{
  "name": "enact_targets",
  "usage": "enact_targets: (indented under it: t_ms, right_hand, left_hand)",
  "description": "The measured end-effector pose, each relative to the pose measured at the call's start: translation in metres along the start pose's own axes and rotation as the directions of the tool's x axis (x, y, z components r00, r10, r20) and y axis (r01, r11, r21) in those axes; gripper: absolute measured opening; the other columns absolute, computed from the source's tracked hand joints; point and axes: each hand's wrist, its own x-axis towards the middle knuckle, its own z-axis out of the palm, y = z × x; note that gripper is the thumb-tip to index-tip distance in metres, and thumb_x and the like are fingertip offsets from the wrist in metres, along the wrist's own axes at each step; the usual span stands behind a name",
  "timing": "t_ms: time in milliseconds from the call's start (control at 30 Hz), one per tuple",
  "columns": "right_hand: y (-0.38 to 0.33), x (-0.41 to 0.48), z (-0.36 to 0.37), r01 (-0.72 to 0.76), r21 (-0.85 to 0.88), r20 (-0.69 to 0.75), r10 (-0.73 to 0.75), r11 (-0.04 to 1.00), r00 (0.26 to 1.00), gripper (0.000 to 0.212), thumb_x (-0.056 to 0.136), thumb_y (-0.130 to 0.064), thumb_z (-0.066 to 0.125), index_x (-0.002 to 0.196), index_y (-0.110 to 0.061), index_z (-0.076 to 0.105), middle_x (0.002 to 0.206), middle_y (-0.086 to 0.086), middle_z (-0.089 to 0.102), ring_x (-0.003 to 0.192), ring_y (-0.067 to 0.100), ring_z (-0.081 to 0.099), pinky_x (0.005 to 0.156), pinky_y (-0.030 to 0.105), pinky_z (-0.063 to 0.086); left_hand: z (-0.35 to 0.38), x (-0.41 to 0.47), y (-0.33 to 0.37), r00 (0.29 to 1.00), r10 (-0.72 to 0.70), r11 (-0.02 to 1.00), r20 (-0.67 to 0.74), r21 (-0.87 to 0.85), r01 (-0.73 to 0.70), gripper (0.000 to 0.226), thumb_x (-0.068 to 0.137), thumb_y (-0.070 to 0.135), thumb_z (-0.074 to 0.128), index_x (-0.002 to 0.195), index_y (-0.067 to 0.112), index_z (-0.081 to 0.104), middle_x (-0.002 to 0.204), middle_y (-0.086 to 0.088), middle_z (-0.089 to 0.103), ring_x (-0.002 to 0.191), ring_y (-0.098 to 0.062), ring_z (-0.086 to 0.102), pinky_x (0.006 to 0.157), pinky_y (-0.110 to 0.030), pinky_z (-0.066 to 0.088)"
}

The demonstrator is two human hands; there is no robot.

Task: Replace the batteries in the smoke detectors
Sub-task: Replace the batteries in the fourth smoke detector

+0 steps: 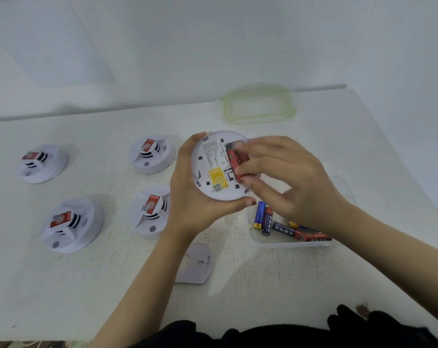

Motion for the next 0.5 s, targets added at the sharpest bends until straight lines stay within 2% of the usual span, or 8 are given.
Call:
enact_targets:
  t_ms: [67, 167, 233, 300, 367, 500]
  right_hand:
    - [-0.004, 0.000, -0.003, -0.121, 0.034, 0.021, 0.121, 0.992, 0.992, 0.031, 0.086, -0.022, 0.063, 0.115, -0.012, 0.065, 0.135, 0.008, 0.052, 0.126, 0.020, 0.046, 0.106, 0.029, 0.034]
    - [-0.009, -0.002, -0.007, -0.345, 0.148, 0.185, 0.317, 0.927, 0.930, 0.064, 0.086, -0.040, 0.055, 0.144, -0.022, 0.034, 0.149, 0.001, 0.037, 0.138, 0.009, 0.032, 0.112, 0.033, 0.030]
    - [-0.010, -0.002, -0.009, -0.454, 0.256, 0.305, 0.374, 0.853, 0.876, 0.071, 0.087, -0.043, 0.054, 0.148, -0.027, 0.023, 0.141, -0.006, 0.048, 0.129, 0.004, 0.044, 0.106, 0.031, 0.040]
    - [-0.011, -0.002, -0.010, -0.518, 0.358, 0.357, 0.398, 0.777, 0.845, 0.070, 0.088, -0.036, 0.059, 0.148, -0.028, 0.023, 0.124, -0.009, 0.061, 0.112, 0.003, 0.058, 0.097, 0.026, 0.048]
    - [-0.013, -0.004, -0.011, -0.549, 0.412, 0.367, 0.418, 0.728, 0.831, 0.070, 0.087, -0.031, 0.062, 0.147, -0.028, 0.027, 0.116, -0.006, 0.065, 0.100, 0.008, 0.065, 0.088, 0.030, 0.054]
    - [-0.019, -0.007, -0.011, -0.571, 0.449, 0.357, 0.447, 0.687, 0.820, 0.070, 0.080, -0.041, 0.063, 0.143, -0.035, 0.033, 0.106, 0.002, 0.068, 0.088, 0.025, 0.067, 0.081, 0.040, 0.056]
  left_hand:
    - [0.000, -0.001, 0.002, 1.000, 0.013, 1.000, 0.009, -0.007, -0.013, 0.100, 0.047, 0.043, 0.087, 0.130, 0.020, 0.036, 0.122, 0.038, 0.045, 0.115, 0.007, 0.050, 0.091, -0.008, 0.041]
    - [-0.001, -0.002, 0.006, 0.999, 0.034, 0.999, 0.018, -0.020, -0.034, 0.102, 0.047, 0.045, 0.086, 0.131, 0.016, 0.036, 0.125, 0.040, 0.042, 0.118, 0.010, 0.047, 0.093, -0.007, 0.040]
    - [-0.002, -0.003, 0.009, 0.999, 0.048, 0.999, 0.025, -0.017, -0.048, 0.103, 0.048, 0.054, 0.084, 0.131, 0.017, 0.035, 0.126, 0.040, 0.041, 0.119, 0.010, 0.046, 0.093, -0.006, 0.040]
    - [-0.003, -0.005, 0.010, 0.998, 0.052, 0.999, 0.033, -0.008, -0.052, 0.104, 0.048, 0.054, 0.084, 0.132, 0.016, 0.034, 0.126, 0.040, 0.041, 0.118, 0.010, 0.047, 0.092, -0.006, 0.040]
    - [-0.004, -0.009, 0.010, 0.998, 0.054, 0.999, 0.043, -0.003, -0.054, 0.103, 0.049, 0.050, 0.083, 0.132, 0.014, 0.034, 0.125, 0.040, 0.042, 0.117, 0.009, 0.048, 0.091, -0.007, 0.042]
    - [-0.006, -0.018, 0.014, 0.998, 0.046, 0.999, 0.047, -0.014, -0.045, 0.101, 0.048, 0.043, 0.085, 0.131, 0.018, 0.034, 0.124, 0.040, 0.044, 0.116, 0.009, 0.049, 0.091, -0.007, 0.042]
